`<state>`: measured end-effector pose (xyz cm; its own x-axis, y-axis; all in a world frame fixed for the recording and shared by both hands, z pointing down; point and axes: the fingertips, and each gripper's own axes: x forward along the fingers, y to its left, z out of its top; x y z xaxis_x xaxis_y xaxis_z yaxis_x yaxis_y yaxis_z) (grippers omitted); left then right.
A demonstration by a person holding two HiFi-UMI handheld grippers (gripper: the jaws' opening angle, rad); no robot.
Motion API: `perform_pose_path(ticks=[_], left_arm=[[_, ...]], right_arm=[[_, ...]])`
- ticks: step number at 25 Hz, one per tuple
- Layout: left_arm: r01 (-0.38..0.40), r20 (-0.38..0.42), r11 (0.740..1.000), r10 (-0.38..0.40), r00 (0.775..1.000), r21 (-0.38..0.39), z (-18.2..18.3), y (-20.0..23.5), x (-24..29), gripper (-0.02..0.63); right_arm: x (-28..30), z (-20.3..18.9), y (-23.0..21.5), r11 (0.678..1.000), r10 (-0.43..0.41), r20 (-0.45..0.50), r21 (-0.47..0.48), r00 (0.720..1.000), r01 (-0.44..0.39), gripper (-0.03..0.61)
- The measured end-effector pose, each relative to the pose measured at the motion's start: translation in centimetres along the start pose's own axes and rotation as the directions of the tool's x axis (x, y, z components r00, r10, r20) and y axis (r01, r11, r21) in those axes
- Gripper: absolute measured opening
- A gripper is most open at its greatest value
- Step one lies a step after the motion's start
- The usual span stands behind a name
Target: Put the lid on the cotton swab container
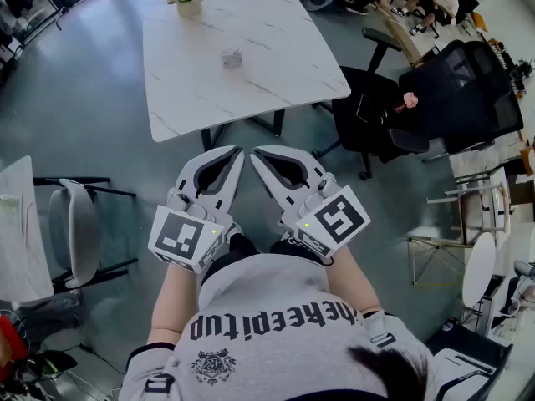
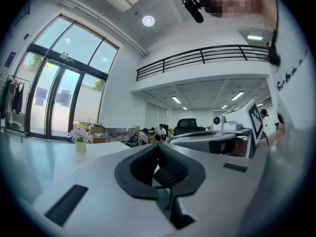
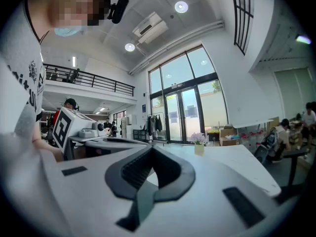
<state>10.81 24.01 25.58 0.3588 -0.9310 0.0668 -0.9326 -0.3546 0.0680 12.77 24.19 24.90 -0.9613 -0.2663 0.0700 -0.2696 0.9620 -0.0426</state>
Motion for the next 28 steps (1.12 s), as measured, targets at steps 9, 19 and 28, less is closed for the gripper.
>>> perform_pose_path(ticks=[9, 19, 28], left_arm=[[0.02, 0.002, 1.0, -0.02, 1.0, -0.002, 0.3, 1.0, 0.4, 0.015], [0.052, -0.006, 0.999, -0.052, 0.999, -0.008, -0.1, 2.7, 0.1, 0.015], [0.074, -0.008, 0.997, -0.074, 0.997, -0.016, -0.7, 2.8, 0.7, 0.015]], right_arm=[[1.1, 0.2, -0.4, 1.0, -0.016, 0.001, -0.001, 1.0, 0.016, 0.011], [2.2, -0.1, -0.6, 0.997, -0.064, 0.021, 0.044, 0.998, 0.063, 0.011], [1.9, -0.3, -1.4, 0.992, -0.099, 0.034, 0.086, 0.995, 0.096, 0.011]])
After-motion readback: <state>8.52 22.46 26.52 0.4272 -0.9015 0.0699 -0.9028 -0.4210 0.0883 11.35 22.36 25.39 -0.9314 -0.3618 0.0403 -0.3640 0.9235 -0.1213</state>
